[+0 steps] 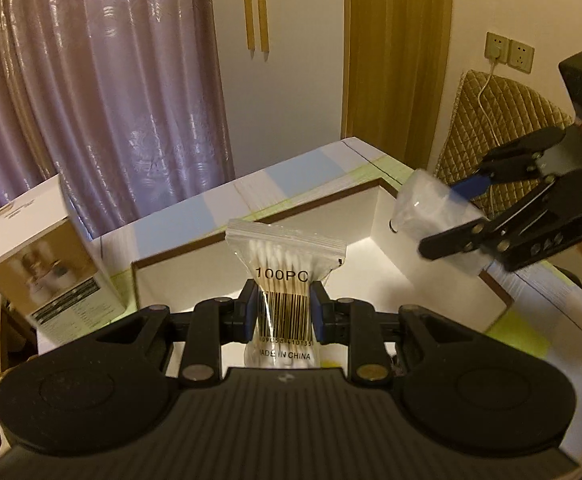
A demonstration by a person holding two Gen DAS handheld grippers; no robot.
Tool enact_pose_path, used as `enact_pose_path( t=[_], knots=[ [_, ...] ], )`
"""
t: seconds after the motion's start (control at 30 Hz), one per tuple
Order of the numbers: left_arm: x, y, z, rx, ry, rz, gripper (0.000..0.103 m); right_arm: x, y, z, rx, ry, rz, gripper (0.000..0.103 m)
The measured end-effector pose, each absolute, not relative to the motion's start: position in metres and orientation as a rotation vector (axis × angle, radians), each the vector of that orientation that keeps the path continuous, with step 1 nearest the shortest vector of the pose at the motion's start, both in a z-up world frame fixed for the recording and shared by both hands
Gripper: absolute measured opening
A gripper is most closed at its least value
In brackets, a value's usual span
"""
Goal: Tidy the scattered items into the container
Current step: 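Carry the swab bag and floss case over the box with both tools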
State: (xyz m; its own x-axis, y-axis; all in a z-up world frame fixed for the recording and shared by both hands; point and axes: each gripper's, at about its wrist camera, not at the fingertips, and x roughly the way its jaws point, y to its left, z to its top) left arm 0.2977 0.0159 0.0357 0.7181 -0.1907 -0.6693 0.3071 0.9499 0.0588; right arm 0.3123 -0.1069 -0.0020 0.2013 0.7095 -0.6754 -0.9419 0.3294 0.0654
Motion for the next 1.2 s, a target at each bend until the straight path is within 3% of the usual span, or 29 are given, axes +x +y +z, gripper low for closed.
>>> enact_pose_path(
  t=[0.67, 1.2],
  knots=[
    [0.417, 0.000, -0.047, 0.123, 0.968, -0.142, 0.022, 0.364, -0.036, -0.077, -0.553, 0.863, 1.092, 0.060],
    [0.436, 0.020, -0.109, 0.139, 1.102, -0.065, 0.023, 0.385, -0.009, -0.127, -0.699, 0.936, 1.063, 0.060]
  ],
)
